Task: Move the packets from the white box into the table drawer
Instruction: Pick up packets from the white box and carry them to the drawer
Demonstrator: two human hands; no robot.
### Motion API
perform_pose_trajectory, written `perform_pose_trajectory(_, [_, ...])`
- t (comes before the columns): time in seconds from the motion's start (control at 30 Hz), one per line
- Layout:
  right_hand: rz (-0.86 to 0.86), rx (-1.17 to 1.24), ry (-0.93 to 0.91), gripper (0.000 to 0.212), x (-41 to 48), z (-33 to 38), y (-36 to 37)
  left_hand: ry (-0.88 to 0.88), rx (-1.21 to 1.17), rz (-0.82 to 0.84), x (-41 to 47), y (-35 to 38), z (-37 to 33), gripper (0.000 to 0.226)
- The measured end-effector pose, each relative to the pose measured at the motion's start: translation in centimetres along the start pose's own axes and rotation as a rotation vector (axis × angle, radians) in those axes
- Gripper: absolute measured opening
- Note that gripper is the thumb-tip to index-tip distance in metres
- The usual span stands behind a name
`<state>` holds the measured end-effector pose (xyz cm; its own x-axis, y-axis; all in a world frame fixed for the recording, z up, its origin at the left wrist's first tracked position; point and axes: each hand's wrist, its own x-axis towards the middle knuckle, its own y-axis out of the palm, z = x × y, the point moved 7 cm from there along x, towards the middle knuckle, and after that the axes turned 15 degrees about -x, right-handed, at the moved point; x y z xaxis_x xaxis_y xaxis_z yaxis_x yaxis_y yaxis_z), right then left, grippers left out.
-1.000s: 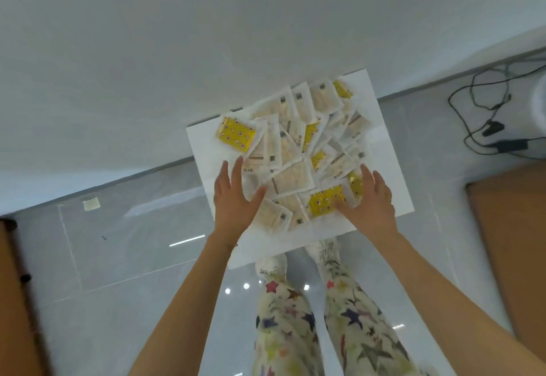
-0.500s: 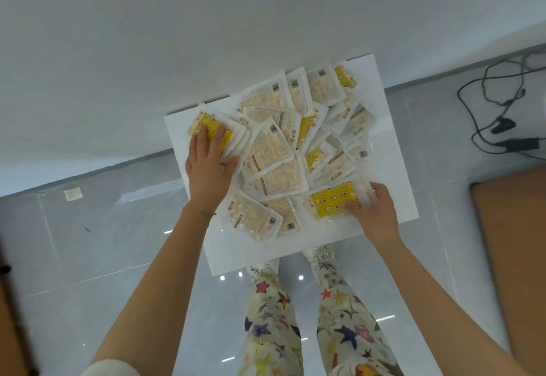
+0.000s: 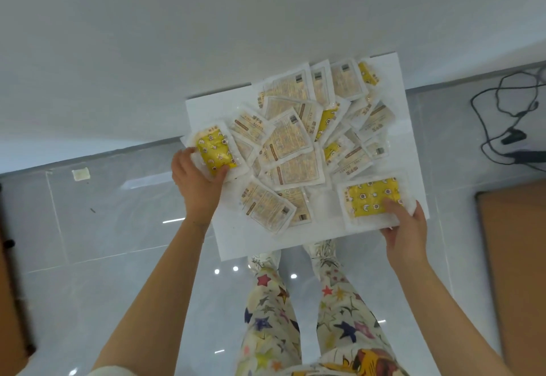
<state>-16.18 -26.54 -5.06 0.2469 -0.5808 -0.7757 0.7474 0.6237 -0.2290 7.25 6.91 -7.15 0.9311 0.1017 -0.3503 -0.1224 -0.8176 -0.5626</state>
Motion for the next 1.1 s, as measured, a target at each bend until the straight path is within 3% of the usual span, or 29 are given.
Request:
perform_pose_trajectory(0.07, [0.049,0.060,0.013,0.036,-0.5,0.1,0.7,-0.231,-0.236,-0.018,-0.5,0.2,1.6,0.091])
perform_pose_trajectory(0.13, [0.123,0.077,0.008,0.038,-1.0,0.6,2.0,-0.322,-0.305,-0.014,-1.3,0.5,2.2,0.076])
perform_pose_trajectory(0.23, [0.220,0.043,-0.010,0.041,-1.7,1.3,4.4,-0.262,-0.244,-0.063,-2.2,-0.1,1.6,0.043])
perform_pose_trajectory(0.4, [0.359,0.003,-0.022,0.034,-3.0,2.1,9.0,-0.159,-0.296,-0.108,-3.0,-0.8,0.4,0.031])
perform_pose_trajectory(0.53, [0.402,-0.026,-0.017,0.046,-4.1,2.6,11.1,-0.110,-0.398,-0.100,-3.8,-1.5,0.0,0.019])
perform_pose_trajectory(0.73, [0.414,-0.175,-0.060,0.035,-6.3,4.3,11.1,-0.229,-0.675,0.055,-6.8,-1.9,-2.2,0.026])
perform_pose_trajectory(0.87, [0.451,-0.294,-0.105,0.030,-8.4,6.9,10.1,-0.338,-0.833,0.049,-9.5,-3.3,-4.6,0.038])
perform_pose_trajectory(1.1, [0.552,-0.575,-0.260,0.032,-15.6,13.7,8.6,-0.291,-0.895,0.041,-16.4,-9.5,-12.3,0.039])
